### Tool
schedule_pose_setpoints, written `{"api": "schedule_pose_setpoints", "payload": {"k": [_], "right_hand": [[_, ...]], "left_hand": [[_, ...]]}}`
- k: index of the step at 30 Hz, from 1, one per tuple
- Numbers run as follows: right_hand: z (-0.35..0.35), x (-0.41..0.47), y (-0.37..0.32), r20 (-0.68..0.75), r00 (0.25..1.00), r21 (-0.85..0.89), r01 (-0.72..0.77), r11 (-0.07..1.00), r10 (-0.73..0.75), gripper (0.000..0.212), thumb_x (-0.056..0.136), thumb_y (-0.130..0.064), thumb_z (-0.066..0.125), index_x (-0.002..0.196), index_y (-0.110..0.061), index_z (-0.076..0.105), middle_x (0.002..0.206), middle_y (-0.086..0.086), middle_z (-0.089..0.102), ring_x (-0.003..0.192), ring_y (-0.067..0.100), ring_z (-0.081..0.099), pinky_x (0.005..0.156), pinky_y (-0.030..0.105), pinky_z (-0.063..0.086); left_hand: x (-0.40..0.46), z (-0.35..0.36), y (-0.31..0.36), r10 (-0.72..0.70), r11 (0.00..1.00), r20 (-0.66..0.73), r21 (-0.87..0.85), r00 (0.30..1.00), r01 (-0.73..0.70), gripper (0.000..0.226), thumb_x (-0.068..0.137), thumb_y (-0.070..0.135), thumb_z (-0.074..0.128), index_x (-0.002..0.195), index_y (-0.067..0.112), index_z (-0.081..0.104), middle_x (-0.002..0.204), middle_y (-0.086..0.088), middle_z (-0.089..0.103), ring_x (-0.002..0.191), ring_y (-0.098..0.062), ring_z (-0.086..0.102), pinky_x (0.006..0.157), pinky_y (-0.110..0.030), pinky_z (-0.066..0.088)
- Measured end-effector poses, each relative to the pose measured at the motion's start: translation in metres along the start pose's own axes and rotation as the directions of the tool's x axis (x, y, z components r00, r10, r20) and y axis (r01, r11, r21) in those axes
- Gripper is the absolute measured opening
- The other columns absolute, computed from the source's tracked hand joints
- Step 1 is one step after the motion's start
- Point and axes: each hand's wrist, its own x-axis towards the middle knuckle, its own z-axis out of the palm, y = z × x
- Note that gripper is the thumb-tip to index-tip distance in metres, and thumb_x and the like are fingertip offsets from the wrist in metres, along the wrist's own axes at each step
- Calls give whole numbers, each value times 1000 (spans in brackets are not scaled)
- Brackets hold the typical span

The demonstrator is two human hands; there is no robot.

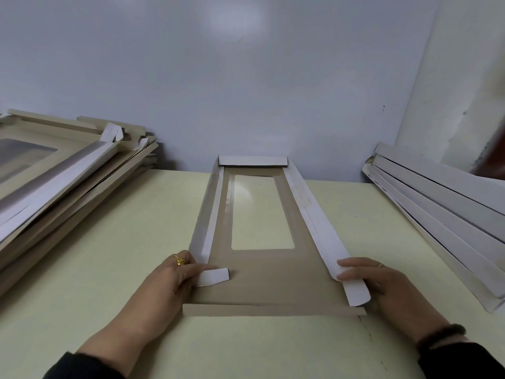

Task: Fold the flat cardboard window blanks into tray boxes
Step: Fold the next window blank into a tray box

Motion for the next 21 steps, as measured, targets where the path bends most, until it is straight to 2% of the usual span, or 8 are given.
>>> {"api": "schedule_pose_setpoints", "payload": {"k": [3, 7, 10, 12, 15, 17, 19, 21], "right_hand": [[-8, -1, 0, 18, 998, 112, -57, 992, 55, 39, 78, 21, 52, 84, -9, 76, 104, -5, 68, 85, -14, 59, 71, -2, 39], [-16, 0, 3, 23, 988, 299, -151, 942, 151, 23, 87, -4, 58, 86, -18, 76, 86, -6, 74, 73, -4, 65, 60, 3, 43], [-10, 0, 1, -47, 994, 212, -85, 973, 97, 23, 87, 2, 57, 79, -13, 73, 82, -3, 72, 74, 2, 61, 67, 5, 42], [0, 0, -4, -151, 989, 77, 8, 997, 4, 32, 81, 9, 61, 65, -18, 65, 70, 0, 63, 65, 3, 54, 62, 7, 38], [15, 0, -10, -269, 956, -98, 97, 990, -120, 35, 72, 8, 70, 67, -22, 54, 63, -4, 56, 65, 0, 51, 56, 5, 35], [18, 1, -10, -248, 939, -244, 179, 953, -240, 31, 69, 11, 71, 67, -14, 54, 62, -5, 54, 69, 5, 48, 58, 5, 36], [17, 1, -9, -200, 924, -323, 251, 912, -326, 26, 68, 17, 68, 68, -7, 59, 65, -4, 56, 70, 9, 49, 62, 7, 37], [14, -1, -7, -164, 914, -362, 294, 885, -371, 29, 66, 23, 59, 73, -5, 64, 72, -5, 59, 72, 7, 50, 65, 7, 38]], "left_hand": [[0, -1, -1, -22, 1000, 16, 3, 1000, 22, 58, 86, -12, 40, 109, 35, 66, 83, 9, 46, 82, -3, 45, 65, -14, 36], [0, -1, -1, -41, 999, 6, -9, 999, 41, 77, 77, -19, 34, 102, 50, 60, 83, 13, 47, 83, 2, 47, 65, -9, 35], [0, -1, -2, -38, 999, 2, -18, 999, 38, 78, 77, -20, 33, 104, 48, 60, 85, 14, 47, 85, 3, 47, 66, -7, 35], [0, 0, -2, -30, 999, 3, -20, 1000, 30, 79, 74, -22, 33, 109, 43, 60, 85, 13, 47, 85, 3, 47, 68, -7, 35], [0, 1, -1, -26, 999, -60, -30, 998, 24, 78, 72, -24, 35, 111, 42, 54, 83, 13, 52, 85, 6, 48, 71, -6, 37], [-2, 1, -2, -56, 996, -113, -70, 992, 48, 68, 78, -19, 42, 101, 44, 56, 82, 14, 59, 83, 1, 53, 72, -10, 41], [-3, 1, -2, -80, 992, -126, -107, 989, 66, 50, 82, -11, 48, 78, 38, 57, 76, 10, 62, 76, -6, 55, 70, -19, 42], [-3, 1, -1, -98, 989, -127, -122, 987, 82, 43, 82, -10, 51, 71, 31, 58, 80, 16, 62, 76, -6, 56, 67, -16, 41]]}}
